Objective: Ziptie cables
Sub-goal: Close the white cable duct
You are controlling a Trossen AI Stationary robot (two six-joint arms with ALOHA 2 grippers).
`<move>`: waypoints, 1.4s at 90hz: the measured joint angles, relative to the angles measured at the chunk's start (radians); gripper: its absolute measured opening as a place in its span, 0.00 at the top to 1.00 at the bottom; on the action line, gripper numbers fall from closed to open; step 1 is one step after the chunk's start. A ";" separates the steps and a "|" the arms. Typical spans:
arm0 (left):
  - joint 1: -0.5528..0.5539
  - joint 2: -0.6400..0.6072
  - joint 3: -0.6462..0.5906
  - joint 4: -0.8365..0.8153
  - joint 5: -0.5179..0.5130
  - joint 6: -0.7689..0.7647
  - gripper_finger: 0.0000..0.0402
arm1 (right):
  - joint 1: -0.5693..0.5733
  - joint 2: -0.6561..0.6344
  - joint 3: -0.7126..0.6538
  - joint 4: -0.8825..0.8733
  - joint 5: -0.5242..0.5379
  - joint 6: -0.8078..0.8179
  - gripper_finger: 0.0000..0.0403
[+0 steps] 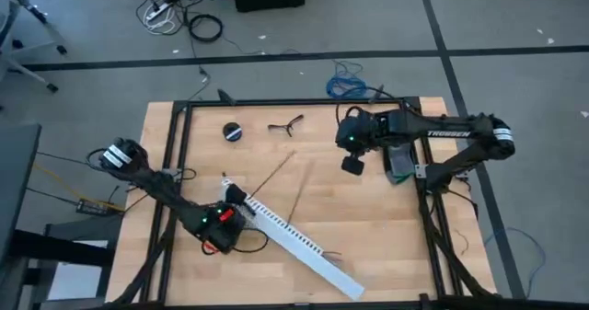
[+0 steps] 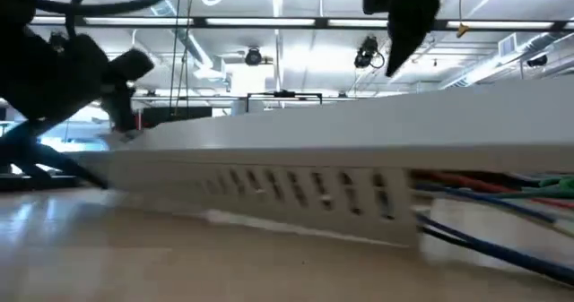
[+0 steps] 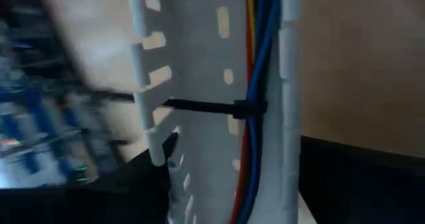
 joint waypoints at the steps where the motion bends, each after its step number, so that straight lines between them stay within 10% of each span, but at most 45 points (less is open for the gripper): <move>1: -0.001 0.005 0.000 -0.002 -0.005 -0.004 0.37 | 0.000 0.000 0.000 -0.009 0.010 0.003 1.00; 34: 0.003 0.116 0.033 -0.035 -0.044 -0.052 0.37 | -0.054 0.000 0.000 -0.077 -0.026 -0.003 1.00; 67: 0.067 -0.032 0.229 -0.137 0.110 -0.327 0.42 | -0.066 0.000 0.000 0.048 -0.229 -0.076 1.00; 94: 0.207 -0.076 0.410 -0.152 0.616 -0.474 0.44 | 0.001 0.000 -0.045 0.270 -0.523 -0.071 1.00; 126: 0.230 -0.070 0.251 -0.048 0.662 -0.543 0.44 | 0.113 0.001 -0.271 0.627 -0.584 0.062 1.00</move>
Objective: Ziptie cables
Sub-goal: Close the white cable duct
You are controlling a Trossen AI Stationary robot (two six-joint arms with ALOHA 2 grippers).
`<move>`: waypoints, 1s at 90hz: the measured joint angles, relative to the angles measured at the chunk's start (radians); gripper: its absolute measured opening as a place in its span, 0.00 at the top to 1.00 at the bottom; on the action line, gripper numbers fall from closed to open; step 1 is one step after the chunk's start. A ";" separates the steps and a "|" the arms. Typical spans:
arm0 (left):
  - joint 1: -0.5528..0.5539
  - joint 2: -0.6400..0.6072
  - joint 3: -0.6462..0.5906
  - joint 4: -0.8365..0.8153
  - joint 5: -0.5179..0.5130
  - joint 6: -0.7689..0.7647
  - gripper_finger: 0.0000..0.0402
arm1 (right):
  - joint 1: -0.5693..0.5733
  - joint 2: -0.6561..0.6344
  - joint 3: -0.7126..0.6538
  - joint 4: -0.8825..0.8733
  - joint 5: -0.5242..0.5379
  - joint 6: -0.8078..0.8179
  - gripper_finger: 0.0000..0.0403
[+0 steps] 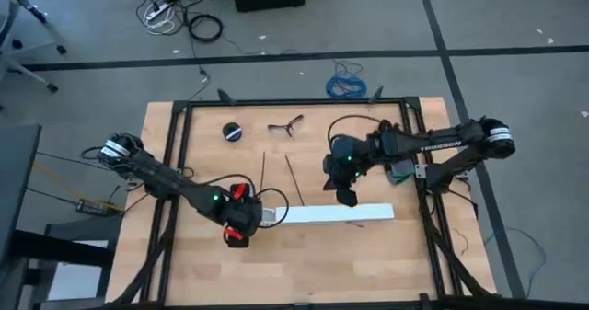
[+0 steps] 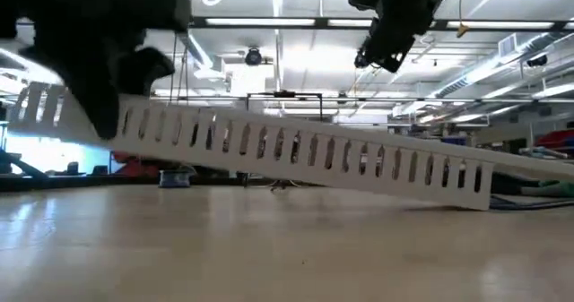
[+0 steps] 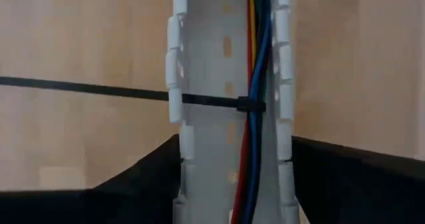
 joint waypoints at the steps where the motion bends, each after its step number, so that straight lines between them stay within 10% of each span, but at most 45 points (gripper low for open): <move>1: 0.001 0.000 -0.007 0.010 0.004 -0.004 0.44 | 0.001 0.000 -0.008 0.016 0.000 0.003 1.00; 45: 0.015 0.000 -0.078 0.134 -0.017 -0.016 0.44 | 0.064 0.294 -0.073 0.543 -0.059 0.066 1.00; 90: 0.033 0.061 -0.085 0.184 -0.022 0.000 0.44 | 0.110 0.468 0.085 0.537 -0.024 0.028 1.00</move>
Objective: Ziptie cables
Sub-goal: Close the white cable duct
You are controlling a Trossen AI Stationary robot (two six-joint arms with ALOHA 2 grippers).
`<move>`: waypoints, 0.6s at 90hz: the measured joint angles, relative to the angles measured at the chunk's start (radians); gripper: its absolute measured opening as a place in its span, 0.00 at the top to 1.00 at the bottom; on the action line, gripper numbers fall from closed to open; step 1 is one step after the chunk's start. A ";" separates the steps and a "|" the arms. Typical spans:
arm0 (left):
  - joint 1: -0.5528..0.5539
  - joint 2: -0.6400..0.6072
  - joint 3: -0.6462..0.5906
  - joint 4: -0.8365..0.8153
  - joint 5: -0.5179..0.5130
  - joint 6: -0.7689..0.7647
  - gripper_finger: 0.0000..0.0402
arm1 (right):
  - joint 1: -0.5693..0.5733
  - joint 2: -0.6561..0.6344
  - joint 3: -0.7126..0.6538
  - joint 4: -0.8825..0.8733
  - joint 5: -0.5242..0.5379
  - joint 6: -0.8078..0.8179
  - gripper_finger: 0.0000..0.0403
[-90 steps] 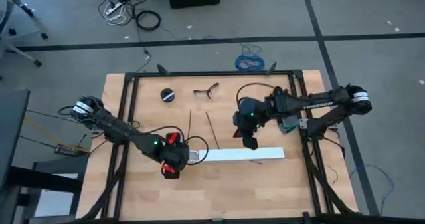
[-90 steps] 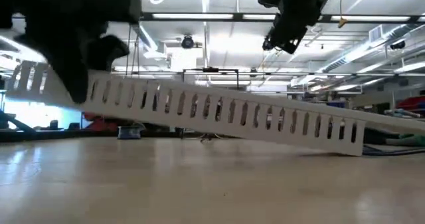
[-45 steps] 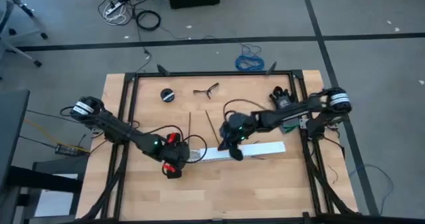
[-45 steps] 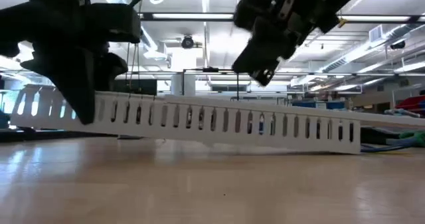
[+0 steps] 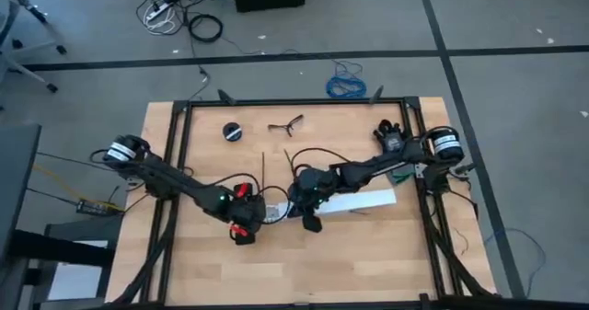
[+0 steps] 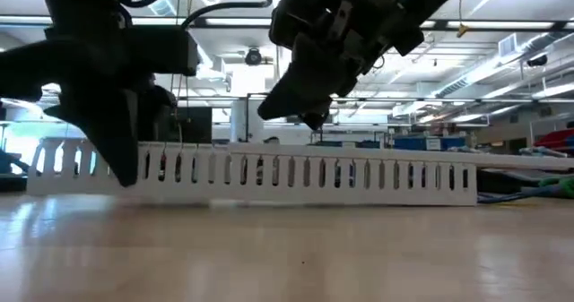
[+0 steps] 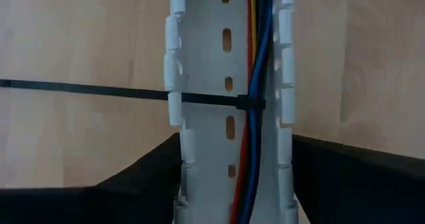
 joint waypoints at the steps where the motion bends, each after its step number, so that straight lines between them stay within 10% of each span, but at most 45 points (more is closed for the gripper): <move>1: 0.000 0.002 0.000 0.005 0.000 0.003 0.44 | -0.001 0.000 0.000 -0.005 0.007 -0.001 1.00; 54: -0.014 0.007 0.000 0.089 -0.022 0.083 0.26 | -0.005 0.006 -0.001 -0.130 0.057 -0.001 1.00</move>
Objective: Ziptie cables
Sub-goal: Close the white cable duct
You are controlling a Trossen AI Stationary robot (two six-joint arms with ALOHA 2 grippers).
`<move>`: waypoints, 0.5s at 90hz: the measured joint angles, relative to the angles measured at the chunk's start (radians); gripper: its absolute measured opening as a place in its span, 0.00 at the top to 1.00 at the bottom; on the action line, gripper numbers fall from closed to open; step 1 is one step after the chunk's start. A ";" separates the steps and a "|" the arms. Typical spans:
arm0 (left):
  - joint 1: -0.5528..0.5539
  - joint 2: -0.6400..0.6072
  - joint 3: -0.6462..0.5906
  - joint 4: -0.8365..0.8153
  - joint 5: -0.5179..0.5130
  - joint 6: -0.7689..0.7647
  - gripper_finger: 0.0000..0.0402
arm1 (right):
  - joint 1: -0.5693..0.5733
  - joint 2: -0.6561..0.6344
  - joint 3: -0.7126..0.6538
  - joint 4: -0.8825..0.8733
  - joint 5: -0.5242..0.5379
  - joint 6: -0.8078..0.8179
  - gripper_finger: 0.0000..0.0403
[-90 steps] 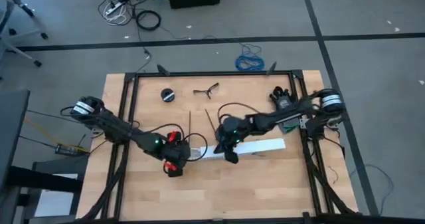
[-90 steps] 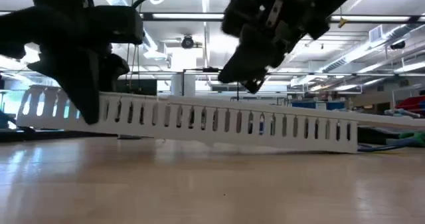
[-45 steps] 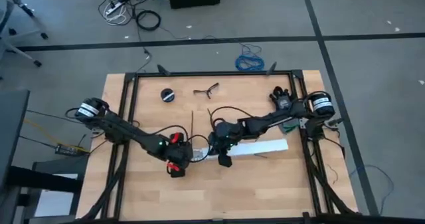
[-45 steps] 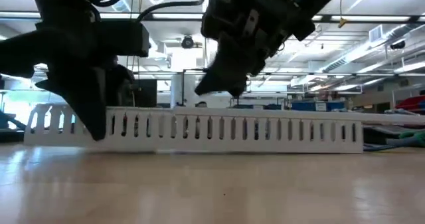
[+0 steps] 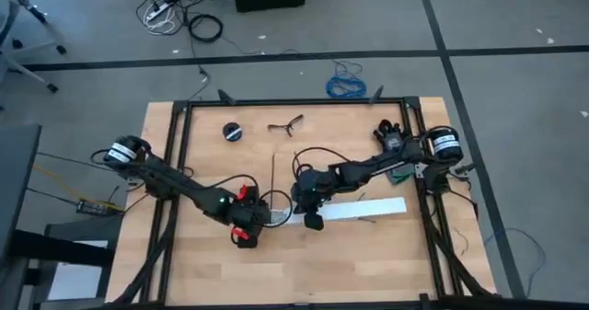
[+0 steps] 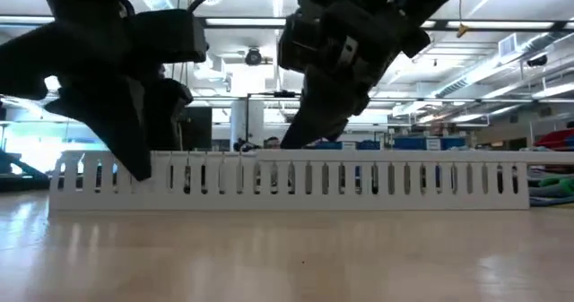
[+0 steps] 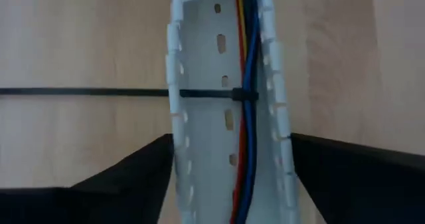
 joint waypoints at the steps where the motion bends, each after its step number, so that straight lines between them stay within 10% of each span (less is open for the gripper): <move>1: 0.000 0.000 0.000 -0.001 0.000 -0.001 0.25 | 0.000 0.000 0.000 0.000 0.000 0.000 1.00; 45: 0.004 0.034 0.000 0.079 -0.002 0.008 0.24 | 0.010 -0.001 -0.037 0.068 0.021 0.044 1.00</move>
